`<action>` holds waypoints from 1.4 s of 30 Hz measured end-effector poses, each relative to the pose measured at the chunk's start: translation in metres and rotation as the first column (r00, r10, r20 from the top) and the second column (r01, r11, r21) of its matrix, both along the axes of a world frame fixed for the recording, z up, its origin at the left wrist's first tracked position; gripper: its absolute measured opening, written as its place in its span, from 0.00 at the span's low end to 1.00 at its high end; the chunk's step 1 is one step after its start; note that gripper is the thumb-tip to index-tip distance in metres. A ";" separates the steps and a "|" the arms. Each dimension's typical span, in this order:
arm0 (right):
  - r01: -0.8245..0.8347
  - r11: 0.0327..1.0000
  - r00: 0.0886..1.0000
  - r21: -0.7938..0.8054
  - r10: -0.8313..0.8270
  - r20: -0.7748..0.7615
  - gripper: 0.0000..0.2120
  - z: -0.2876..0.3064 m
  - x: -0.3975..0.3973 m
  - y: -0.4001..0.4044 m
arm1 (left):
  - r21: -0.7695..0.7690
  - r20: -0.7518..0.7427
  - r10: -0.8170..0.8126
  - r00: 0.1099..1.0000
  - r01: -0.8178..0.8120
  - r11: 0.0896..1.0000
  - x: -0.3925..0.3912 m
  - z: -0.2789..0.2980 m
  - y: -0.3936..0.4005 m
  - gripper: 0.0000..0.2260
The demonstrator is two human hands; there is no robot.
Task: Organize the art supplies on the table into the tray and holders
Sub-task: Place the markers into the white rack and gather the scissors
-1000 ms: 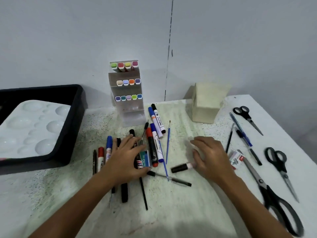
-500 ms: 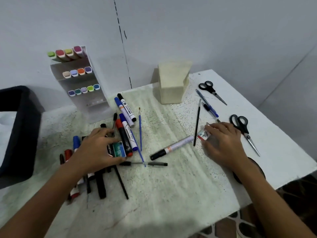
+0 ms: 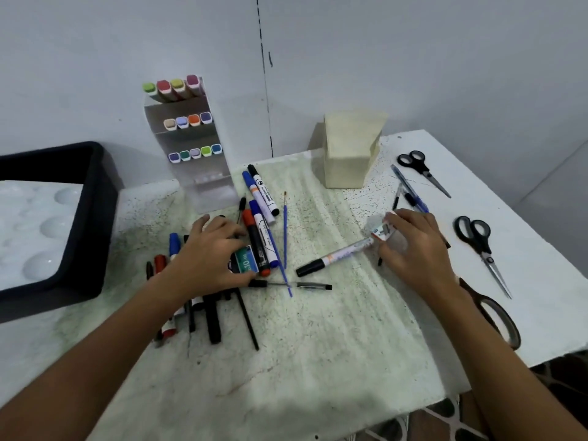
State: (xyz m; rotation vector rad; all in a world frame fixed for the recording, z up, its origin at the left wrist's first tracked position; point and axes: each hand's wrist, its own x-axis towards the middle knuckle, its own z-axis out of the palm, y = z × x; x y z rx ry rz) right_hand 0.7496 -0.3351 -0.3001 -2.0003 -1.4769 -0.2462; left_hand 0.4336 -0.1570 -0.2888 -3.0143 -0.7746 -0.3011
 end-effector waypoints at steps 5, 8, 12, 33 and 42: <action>-0.141 0.989 0.990 0.036 0.142 -0.014 0.23 0.003 -0.023 0.021 | 0.042 0.085 -0.008 0.996 0.005 0.999 -0.001 0.003 -0.001 0.29; -0.234 0.971 0.972 0.056 0.235 -0.024 0.21 0.002 -0.041 0.039 | 0.066 0.131 0.019 0.991 -0.028 0.997 -0.005 0.011 -0.001 0.29; -0.370 0.927 0.926 0.062 0.374 -0.055 0.21 0.002 -0.067 0.065 | 0.040 0.136 0.082 0.987 -0.088 0.995 -0.013 0.022 -0.004 0.30; -0.651 0.750 0.739 -0.115 0.661 0.128 0.19 0.047 -0.136 0.189 | 0.192 0.166 0.207 0.964 -0.238 0.952 -0.025 0.056 0.049 0.18; -0.648 0.759 0.739 -0.058 0.646 0.192 0.19 0.043 -0.142 0.203 | 0.187 0.221 0.143 0.965 -0.186 0.965 -0.018 0.052 0.062 0.14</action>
